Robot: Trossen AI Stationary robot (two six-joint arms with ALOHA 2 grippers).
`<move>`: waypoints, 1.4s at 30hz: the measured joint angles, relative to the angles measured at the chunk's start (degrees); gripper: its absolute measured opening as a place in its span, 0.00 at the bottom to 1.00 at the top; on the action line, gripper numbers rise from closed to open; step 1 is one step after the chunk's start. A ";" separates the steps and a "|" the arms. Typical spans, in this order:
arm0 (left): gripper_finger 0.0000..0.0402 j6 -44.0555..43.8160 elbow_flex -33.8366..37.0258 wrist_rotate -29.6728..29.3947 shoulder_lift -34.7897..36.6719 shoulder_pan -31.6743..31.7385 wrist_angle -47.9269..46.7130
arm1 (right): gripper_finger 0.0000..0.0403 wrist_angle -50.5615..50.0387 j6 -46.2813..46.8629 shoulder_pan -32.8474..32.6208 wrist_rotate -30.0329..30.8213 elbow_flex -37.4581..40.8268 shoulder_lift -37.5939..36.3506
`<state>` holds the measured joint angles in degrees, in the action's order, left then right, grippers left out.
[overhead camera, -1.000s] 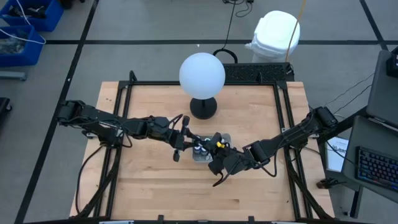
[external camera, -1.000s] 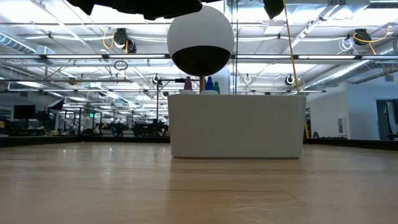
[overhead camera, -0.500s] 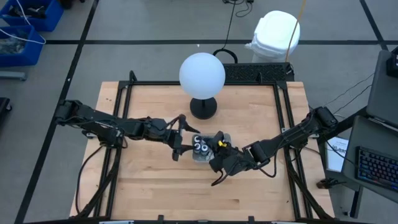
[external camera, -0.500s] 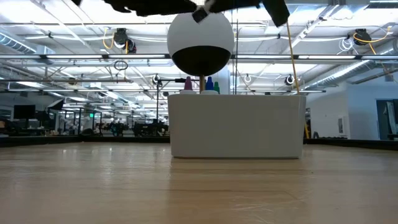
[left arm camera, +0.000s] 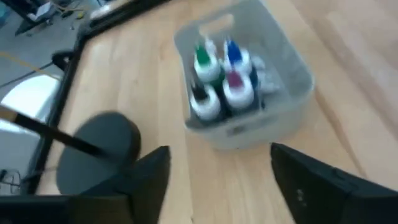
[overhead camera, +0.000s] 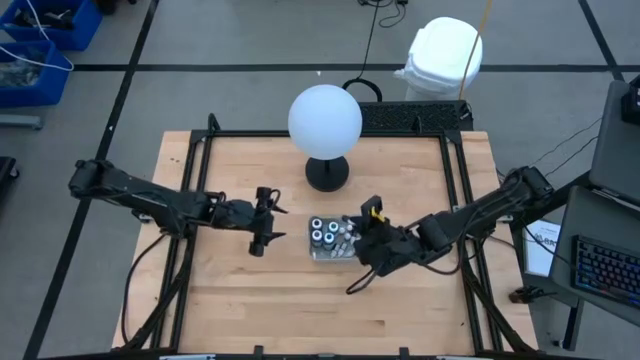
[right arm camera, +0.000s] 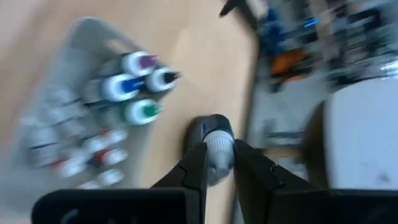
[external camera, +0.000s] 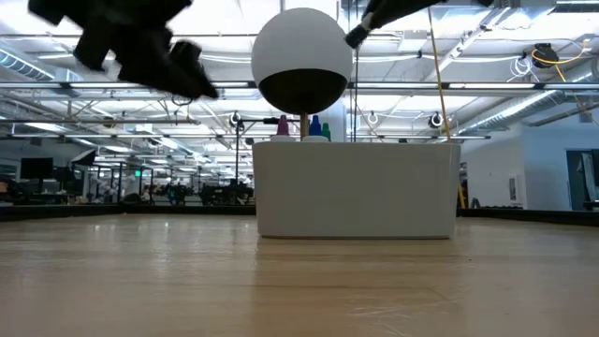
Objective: Pick & Place food coloring
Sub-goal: Put the small blue food coloring bottle into the gray bin
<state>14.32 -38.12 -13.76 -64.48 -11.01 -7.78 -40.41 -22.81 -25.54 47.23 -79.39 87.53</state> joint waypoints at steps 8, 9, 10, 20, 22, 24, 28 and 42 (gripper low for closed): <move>0.23 4.62 16.65 0.71 -0.09 2.62 20.43 | 0.12 -15.17 10.68 5.39 -16.33 -7.38 0.47; 0.17 6.13 18.18 0.68 -0.08 3.37 22.03 | 0.12 -16.69 10.90 6.43 -18.24 -8.15 0.44; 0.10 7.72 19.34 0.66 -0.08 4.31 23.64 | 0.12 -17.91 11.02 7.61 -20.57 -8.64 0.38; 0.04 16.35 22.55 1.98 -0.05 16.62 30.27 | 0.12 -19.92 8.16 17.30 -32.40 -9.21 0.43; 0.02 17.11 22.55 2.16 -0.05 18.22 30.55 | 0.12 -20.36 9.67 18.66 -33.46 -9.23 0.43; 0.01 17.14 22.55 2.18 -0.05 19.48 30.50 | 0.12 -21.78 10.76 19.82 -37.11 -9.25 0.43; 0.05 17.31 22.55 2.23 -0.05 21.32 30.39 | 0.12 -19.73 13.57 20.57 -42.93 -7.99 0.36; 0.01 22.74 22.55 4.75 -0.05 24.05 30.76 | 0.12 -1.98 15.38 20.63 -48.75 9.83 0.47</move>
<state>37.06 -15.57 -9.00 -64.53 13.04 22.98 -42.39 -7.43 -4.91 -1.52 -69.56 88.01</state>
